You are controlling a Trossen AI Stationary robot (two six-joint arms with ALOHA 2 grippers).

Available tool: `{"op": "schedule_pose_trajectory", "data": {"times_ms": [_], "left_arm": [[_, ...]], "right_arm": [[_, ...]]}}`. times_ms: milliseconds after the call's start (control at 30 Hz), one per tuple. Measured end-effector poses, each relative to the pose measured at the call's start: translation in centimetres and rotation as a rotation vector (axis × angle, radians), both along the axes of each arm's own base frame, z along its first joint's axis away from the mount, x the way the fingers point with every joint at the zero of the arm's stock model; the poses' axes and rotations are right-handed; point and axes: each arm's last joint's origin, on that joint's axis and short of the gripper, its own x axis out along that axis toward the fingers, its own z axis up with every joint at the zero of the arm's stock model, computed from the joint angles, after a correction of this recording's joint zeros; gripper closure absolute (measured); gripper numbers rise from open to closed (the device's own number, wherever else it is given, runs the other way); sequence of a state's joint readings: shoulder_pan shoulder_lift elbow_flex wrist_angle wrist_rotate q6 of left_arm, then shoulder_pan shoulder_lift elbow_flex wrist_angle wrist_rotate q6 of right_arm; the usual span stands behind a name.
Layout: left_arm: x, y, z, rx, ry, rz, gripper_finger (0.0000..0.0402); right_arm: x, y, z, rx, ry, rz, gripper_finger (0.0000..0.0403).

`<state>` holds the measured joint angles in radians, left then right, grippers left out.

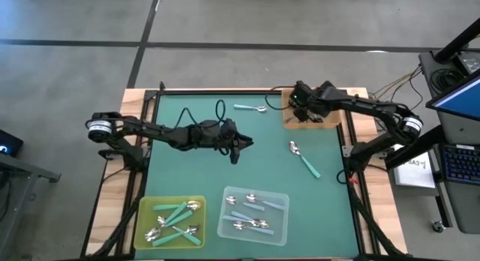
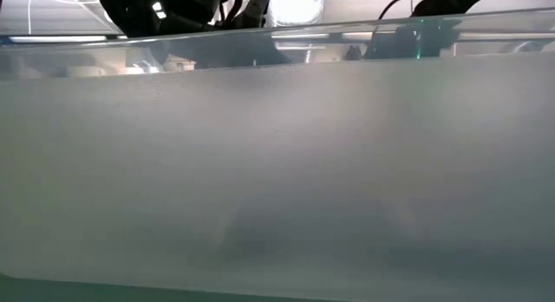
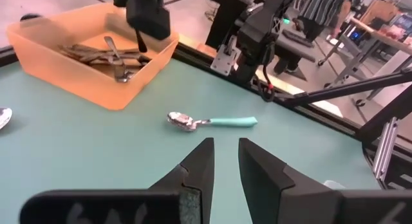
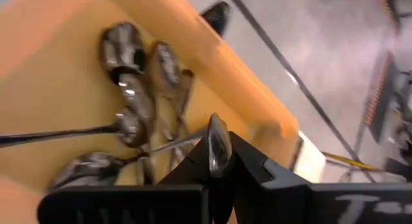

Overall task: Sort silverware by color (type)
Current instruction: Put the black spoon into the orange bin, then put the green spoon into the yellow bin

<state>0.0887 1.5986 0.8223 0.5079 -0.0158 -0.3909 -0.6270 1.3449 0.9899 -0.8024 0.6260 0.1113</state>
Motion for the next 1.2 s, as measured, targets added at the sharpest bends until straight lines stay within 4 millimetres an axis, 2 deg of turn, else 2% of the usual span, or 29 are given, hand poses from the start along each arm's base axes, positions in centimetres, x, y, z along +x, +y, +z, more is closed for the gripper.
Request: {"op": "schedule_pose_trajectory", "data": {"times_ms": [267,600,700,867,1033,1200], "left_arm": [[-0.1,0.0,-0.4,-0.006,0.041,0.001,0.0347],[-0.1,0.0,-0.4,-0.006,0.04,0.001,0.0347],[-0.1,0.0,-0.4,-0.006,0.04,0.001,0.0347],[-0.1,0.0,-0.5,-0.007,0.053,0.0,0.0347],[-0.5,-0.2,-1.0,-0.02,0.124,-0.063,0.0347],[-0.8,-0.3,-1.3,-0.022,0.181,-0.085,0.0347]], "right_arm": [[0.2,-0.3,0.4,0.126,-0.064,0.105,0.0377],[0.3,-0.2,0.4,0.16,-0.082,0.139,0.0352],[0.3,-0.2,0.4,0.184,-0.104,0.144,0.0333],[0.5,0.3,0.3,0.339,-0.279,0.065,0.0285],[1.0,2.1,0.2,0.682,-0.465,0.004,0.0252],[1.8,5.9,-0.4,0.803,-0.362,0.0,0.0248]]}}
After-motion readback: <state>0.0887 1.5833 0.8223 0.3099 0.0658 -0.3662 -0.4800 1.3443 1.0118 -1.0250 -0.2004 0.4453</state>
